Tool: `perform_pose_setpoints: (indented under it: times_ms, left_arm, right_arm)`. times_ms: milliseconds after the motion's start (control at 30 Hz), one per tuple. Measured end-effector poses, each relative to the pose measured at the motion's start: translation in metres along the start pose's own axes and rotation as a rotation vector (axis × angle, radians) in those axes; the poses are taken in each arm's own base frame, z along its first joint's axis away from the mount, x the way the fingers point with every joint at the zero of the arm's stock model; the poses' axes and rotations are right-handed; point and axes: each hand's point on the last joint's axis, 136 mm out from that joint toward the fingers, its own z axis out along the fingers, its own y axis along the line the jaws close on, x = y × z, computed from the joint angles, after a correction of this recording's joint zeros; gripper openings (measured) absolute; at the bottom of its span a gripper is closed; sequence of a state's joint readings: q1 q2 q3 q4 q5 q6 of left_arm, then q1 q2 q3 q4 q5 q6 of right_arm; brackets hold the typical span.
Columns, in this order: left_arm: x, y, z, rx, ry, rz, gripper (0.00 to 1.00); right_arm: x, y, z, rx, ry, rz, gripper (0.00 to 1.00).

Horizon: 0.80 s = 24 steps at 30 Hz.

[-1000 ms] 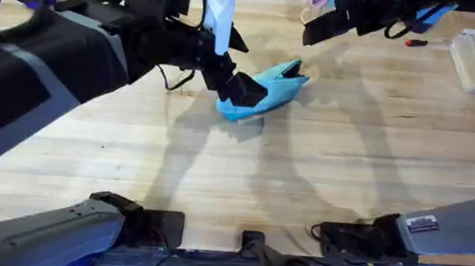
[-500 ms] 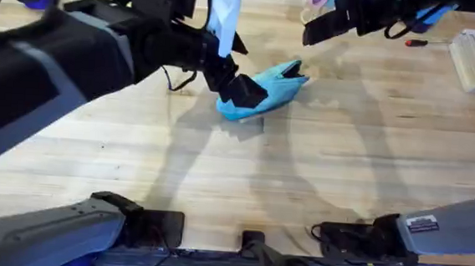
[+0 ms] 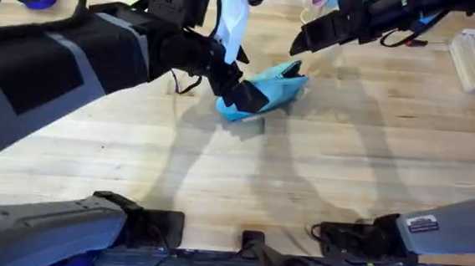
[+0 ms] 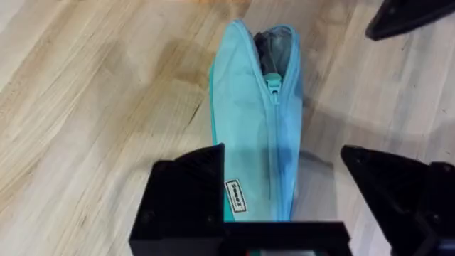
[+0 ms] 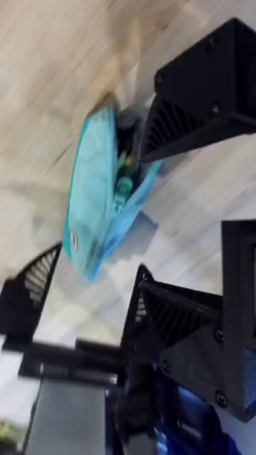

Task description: Unzip the bag, pick up the pens from the table one at a time and place them inside, then zip the bag closed.

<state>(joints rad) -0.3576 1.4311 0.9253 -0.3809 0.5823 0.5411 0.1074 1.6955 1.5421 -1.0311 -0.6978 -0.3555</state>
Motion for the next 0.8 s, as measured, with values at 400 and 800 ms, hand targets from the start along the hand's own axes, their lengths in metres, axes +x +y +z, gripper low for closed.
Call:
perform_pose_setpoints:
  times_ms: [400, 800]
  left_arm:
    - [-0.007, -0.005, -0.012, -0.008, -0.017, 0.015, 0.994]
    - [-0.001, -0.015, -0.019, 0.011, 0.012, -0.001, 0.994]
  right_arm:
    - [0.016, -0.006, 0.028, -0.113, 0.077, 0.064, 0.996]
    - [0.034, -0.03, 0.066, -0.179, 0.161, 0.155, 0.996]
